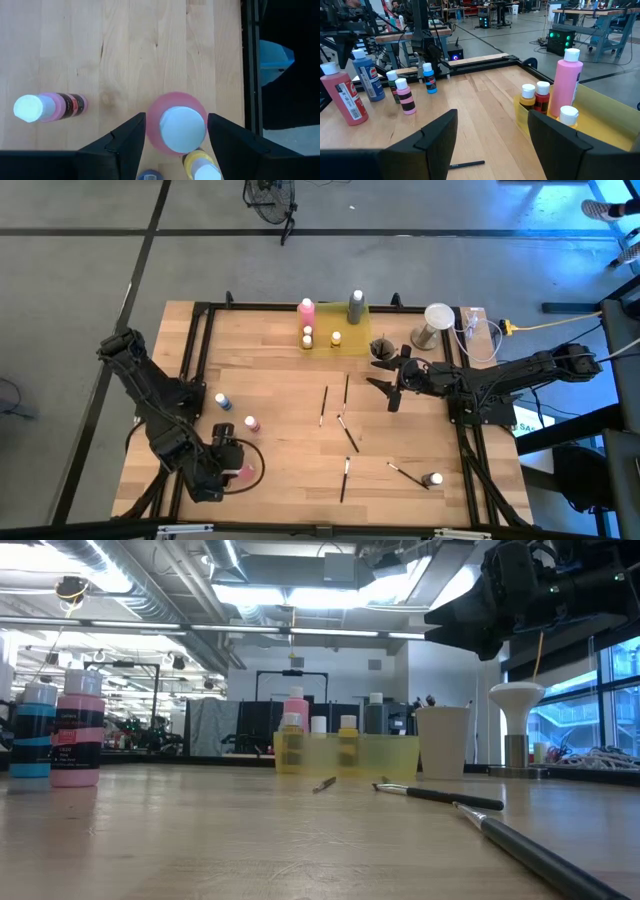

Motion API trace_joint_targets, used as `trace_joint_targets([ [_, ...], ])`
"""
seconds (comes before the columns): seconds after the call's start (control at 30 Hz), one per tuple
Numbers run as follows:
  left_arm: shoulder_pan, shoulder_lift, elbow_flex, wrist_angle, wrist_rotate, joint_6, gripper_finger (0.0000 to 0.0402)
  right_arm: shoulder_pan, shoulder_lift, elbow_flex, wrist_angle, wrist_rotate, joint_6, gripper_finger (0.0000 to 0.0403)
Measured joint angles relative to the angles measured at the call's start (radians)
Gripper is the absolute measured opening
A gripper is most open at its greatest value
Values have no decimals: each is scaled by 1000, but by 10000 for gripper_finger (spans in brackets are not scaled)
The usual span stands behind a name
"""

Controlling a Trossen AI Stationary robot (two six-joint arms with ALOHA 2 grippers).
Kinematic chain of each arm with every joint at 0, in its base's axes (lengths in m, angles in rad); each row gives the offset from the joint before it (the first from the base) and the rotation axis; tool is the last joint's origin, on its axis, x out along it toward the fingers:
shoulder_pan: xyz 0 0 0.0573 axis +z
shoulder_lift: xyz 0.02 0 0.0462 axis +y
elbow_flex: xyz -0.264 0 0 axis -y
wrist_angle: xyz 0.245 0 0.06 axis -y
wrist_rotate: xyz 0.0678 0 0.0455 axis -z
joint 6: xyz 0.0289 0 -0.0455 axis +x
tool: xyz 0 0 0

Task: Pick & Place Paint Supplies
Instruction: Put the large pink paint bottle into the yellow bin

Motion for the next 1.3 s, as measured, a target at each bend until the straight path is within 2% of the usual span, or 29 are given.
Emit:
trace_joint_targets([
  [0.27, -26, 1, 0, 1, -63, -12, 209, 0, 0, 0, 0, 0, 0, 245],
  [1.03, -25, 3, 0, 2, -48, -66, 209, 0, 0, 0, 0, -4, 12, 245],
  [1.3, -25, 63, 3, 6, -41, -21, 209, 0, 0, 0, 0, -4, 11, 245],
])
